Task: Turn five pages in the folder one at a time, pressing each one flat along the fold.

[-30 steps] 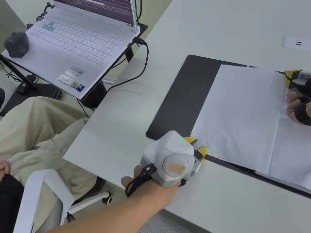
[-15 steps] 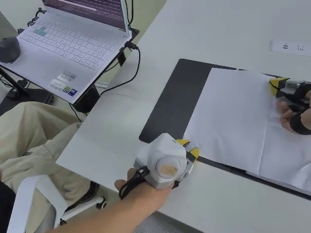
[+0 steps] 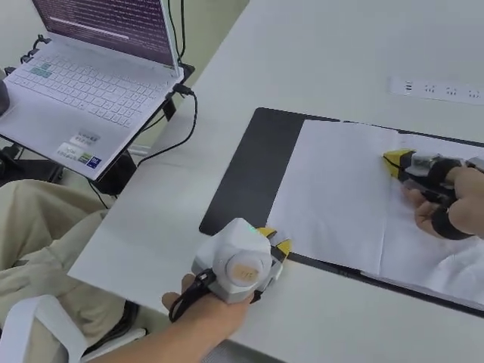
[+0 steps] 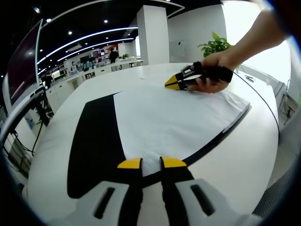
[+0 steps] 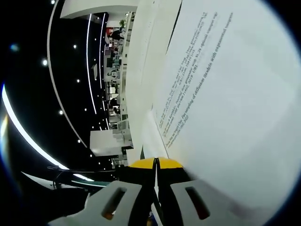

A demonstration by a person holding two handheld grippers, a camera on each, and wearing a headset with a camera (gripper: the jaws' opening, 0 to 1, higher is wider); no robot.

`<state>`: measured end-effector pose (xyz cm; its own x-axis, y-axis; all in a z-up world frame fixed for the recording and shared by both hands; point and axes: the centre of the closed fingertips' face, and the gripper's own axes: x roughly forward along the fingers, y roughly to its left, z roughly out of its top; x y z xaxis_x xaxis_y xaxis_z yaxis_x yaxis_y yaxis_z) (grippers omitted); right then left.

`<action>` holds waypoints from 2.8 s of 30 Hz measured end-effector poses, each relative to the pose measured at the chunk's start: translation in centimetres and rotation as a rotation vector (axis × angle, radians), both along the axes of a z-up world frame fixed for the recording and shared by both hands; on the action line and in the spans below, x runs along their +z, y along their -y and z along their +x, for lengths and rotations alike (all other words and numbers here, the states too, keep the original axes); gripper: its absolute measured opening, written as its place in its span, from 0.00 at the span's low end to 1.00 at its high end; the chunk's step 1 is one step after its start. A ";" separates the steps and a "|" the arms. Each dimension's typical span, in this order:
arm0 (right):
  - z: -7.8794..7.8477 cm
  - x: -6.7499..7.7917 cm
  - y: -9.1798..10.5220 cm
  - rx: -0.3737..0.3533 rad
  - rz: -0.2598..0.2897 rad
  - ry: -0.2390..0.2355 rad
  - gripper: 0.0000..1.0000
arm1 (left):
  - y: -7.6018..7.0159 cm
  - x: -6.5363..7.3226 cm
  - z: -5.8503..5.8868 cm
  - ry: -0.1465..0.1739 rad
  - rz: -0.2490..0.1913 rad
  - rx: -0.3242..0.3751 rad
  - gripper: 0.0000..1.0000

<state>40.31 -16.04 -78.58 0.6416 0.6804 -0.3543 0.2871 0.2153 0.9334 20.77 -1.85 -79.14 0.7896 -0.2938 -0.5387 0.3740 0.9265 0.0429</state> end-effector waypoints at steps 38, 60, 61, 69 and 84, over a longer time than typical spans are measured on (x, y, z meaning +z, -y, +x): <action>-12.1 0.8 -1.0 0.147 0.031 -0.005 0.00 | 0.3 0.2 -0.2 0.003 0.011 -0.014 0.11; -19.7 -0.4 -1.1 0.177 0.068 -0.031 0.00 | 0.3 0.4 -0.2 0.015 0.016 -0.025 0.11; -19.9 -0.4 -1.2 0.180 0.064 -0.031 0.00 | 0.3 0.4 -0.2 0.015 0.017 -0.026 0.11; -23.6 0.8 -1.8 0.223 0.071 -0.048 0.00 | 0.2 0.3 -0.2 0.010 0.004 -0.009 0.11; -25.4 8.2 5.2 0.001 -0.102 0.154 0.00 | 0.5 2.7 -1.6 -0.173 -0.196 0.102 0.20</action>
<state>14.96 -21.28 -70.34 0.6930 0.6464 -0.3192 0.1423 0.3114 0.9396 19.20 -2.31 -76.42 0.7216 -0.3293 -0.6090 0.2645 0.9440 -0.1972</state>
